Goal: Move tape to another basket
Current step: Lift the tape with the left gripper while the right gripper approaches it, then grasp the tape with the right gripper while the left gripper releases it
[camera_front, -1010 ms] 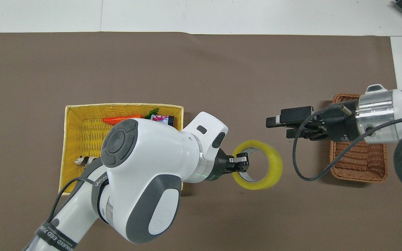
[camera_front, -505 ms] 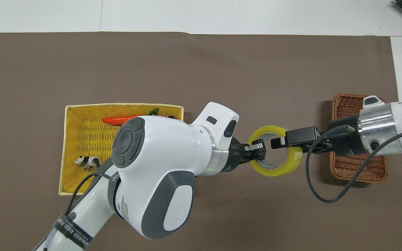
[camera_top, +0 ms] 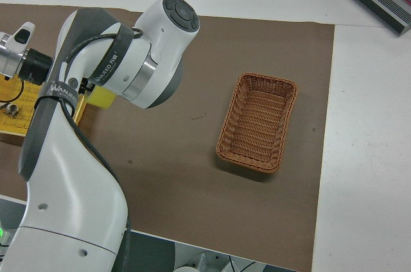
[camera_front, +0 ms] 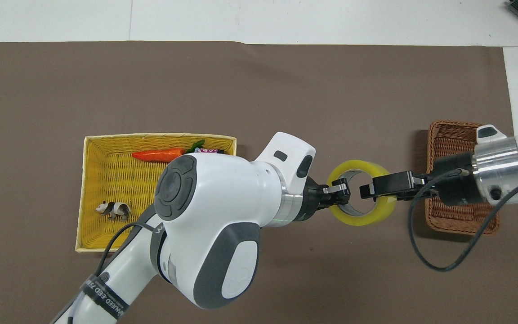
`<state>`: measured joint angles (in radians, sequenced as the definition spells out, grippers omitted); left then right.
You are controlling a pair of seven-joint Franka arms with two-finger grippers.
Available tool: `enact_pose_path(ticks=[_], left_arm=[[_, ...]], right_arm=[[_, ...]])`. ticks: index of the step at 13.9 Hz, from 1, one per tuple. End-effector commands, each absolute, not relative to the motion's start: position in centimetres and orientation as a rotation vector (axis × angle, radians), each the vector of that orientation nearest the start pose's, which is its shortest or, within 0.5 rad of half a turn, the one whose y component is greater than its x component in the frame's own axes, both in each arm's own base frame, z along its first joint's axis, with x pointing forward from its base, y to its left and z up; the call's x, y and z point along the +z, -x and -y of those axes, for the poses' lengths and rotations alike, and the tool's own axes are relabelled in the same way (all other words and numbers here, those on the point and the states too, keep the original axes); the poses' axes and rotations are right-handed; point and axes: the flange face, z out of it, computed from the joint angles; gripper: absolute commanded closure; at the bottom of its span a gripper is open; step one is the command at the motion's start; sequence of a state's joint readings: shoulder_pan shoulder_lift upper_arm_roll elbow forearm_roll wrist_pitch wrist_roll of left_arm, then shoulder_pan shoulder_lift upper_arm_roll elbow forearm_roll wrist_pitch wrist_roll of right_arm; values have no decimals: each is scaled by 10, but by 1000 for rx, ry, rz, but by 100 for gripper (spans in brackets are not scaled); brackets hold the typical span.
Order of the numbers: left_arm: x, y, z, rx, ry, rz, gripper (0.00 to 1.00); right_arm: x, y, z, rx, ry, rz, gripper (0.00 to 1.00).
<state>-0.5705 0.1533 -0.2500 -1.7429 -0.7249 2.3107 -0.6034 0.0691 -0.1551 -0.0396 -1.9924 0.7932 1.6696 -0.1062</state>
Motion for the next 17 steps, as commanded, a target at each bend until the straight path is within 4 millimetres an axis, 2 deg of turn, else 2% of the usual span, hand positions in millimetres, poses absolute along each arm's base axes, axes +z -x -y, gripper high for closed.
enact_pose_path(ticks=[1,2,3,4,6,8,9,10,14,17], left_arm=[[553,-443,473,-147,-2317,-254,100],[555,-441,474,-145,-2315,-250,100],[555,-442,473,-139,-2315,-246,62],[560,-442,471,-130,-2308,-251,1],[576,-442,461,-122,-2293,-263,0],[586,-455,439,-140,-2264,-329,0],[586,-459,432,-156,-2270,-337,0],[590,-462,422,-164,-2278,-336,0],[575,-497,361,-192,-2401,-326,0],[560,-523,306,-128,-2577,-318,0]], right_arm=[[538,-495,-70,167,2344,-23,100],[537,-496,-69,169,2347,-25,100],[537,-495,-68,169,2354,-23,100],[538,-496,-67,168,2357,-25,100],[539,-498,-62,158,2357,-34,100],[539,-499,-57,153,2356,-42,100],[539,-499,-52,145,2356,-49,100],[540,-501,-38,126,2355,-68,100],[532,-498,12,99,2479,-76,100],[520,-500,35,99,2714,-21,100]])
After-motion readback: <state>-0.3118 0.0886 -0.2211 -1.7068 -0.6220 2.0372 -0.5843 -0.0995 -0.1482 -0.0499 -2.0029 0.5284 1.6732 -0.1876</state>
